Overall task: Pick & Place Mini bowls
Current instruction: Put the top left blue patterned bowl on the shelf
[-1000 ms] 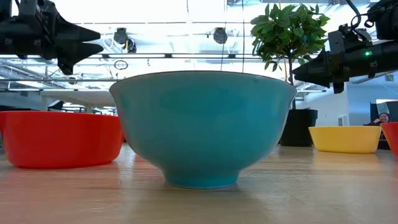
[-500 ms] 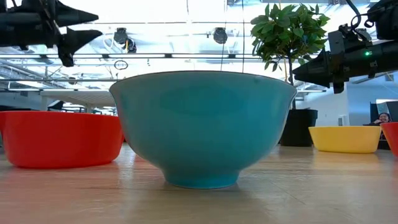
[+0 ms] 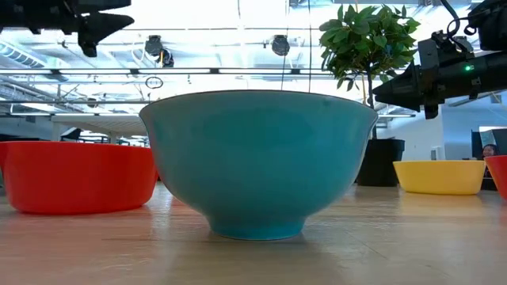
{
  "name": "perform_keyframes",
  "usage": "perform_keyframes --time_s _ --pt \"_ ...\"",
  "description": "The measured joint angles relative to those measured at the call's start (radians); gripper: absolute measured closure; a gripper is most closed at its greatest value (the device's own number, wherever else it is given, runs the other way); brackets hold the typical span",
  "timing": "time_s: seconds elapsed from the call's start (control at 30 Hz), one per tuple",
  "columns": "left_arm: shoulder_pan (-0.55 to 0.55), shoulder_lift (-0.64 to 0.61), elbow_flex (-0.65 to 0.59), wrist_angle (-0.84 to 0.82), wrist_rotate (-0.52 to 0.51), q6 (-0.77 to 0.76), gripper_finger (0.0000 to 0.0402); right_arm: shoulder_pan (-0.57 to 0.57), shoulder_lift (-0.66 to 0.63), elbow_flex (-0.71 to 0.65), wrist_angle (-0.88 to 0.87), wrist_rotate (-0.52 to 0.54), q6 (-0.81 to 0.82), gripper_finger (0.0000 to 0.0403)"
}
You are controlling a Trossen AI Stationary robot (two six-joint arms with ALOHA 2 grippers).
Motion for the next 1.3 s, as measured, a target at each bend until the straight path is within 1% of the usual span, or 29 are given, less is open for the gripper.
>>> perform_keyframes --time_s 0.13,0.2,0.27,0.33,0.4,0.53,0.67,0.73,0.87,1.07,1.13,1.23,1.3 --pt "0.000 0.109 0.125 -0.242 0.003 -0.104 0.0215 0.000 0.000 0.000 0.000 0.000 0.000 0.0287" --pt "0.000 0.167 0.177 -0.344 0.030 -0.203 0.0215 0.000 0.000 0.000 0.000 0.000 0.000 0.0287" --pt "0.000 0.224 0.221 -0.403 0.077 -0.330 0.0215 0.000 0.000 0.000 0.000 0.000 0.000 0.0287" --pt "0.000 0.280 0.254 -0.429 0.138 -0.466 0.0215 0.000 0.000 0.000 0.000 0.000 0.000 0.0287" --pt "0.000 0.339 0.280 -0.438 0.201 -0.563 0.0215 0.000 0.000 0.000 0.000 0.000 0.000 0.0287" --pt "0.000 0.464 0.300 -0.449 0.292 -0.685 0.0215 0.000 0.000 0.000 0.000 0.000 0.000 0.0287" --pt "0.000 0.593 0.307 -0.459 0.388 -0.860 0.0215 0.000 0.000 0.000 0.000 0.000 0.000 0.0287" --pt "0.000 0.649 0.317 -0.486 0.420 -0.923 0.0215 0.000 0.000 0.000 0.000 0.000 0.000 0.0287" --pt "0.000 0.752 0.384 -0.649 0.419 -1.046 0.0215 0.000 0.000 0.000 0.000 0.000 0.000 0.0287" --pt "0.000 0.886 0.544 -1.022 0.417 -1.195 0.0215 0.000 0.000 0.000 0.000 0.000 0.000 0.0287" --pt "0.000 0.917 0.588 -1.132 0.398 -1.243 0.0216 0.000 0.000 0.000 0.000 0.000 0.000 0.0287" --pt "0.000 0.946 0.620 -1.232 0.376 -1.312 0.0216 0.000 0.000 0.000 -0.001 0.000 0.000 0.0287" --pt "0.000 0.962 0.615 -1.242 0.375 -1.347 0.0216 0.000 0.000 0.000 0.000 0.000 0.000 0.0287"
